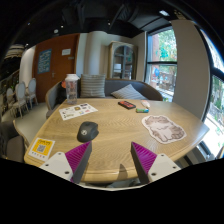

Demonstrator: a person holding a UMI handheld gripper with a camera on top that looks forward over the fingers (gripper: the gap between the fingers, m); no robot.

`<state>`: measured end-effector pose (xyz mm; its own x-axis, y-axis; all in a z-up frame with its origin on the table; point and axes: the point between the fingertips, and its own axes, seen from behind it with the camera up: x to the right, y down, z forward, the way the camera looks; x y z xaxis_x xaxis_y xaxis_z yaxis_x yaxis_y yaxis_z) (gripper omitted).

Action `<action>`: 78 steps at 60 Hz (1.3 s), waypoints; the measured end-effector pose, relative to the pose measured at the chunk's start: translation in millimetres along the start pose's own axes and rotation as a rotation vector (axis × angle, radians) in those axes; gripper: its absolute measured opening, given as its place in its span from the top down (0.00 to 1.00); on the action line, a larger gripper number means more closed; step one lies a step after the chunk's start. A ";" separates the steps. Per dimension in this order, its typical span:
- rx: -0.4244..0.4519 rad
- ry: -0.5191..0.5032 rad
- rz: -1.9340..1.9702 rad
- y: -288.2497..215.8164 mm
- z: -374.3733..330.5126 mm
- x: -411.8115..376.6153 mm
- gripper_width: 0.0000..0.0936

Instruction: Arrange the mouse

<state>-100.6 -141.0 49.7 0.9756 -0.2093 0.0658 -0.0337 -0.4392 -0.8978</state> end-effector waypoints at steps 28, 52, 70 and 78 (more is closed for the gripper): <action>-0.160 -0.121 -0.032 -14.0 154.6 -110.0 0.14; -0.179 -0.146 -0.125 -29.1 172.2 -110.8 0.63; -0.149 0.038 -0.173 -70.4 177.9 93.2 0.62; -0.179 0.125 -0.141 -62.7 193.1 200.6 0.59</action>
<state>139.1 13.3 35.1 0.9395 -0.2365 0.2476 0.0519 -0.6165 -0.7856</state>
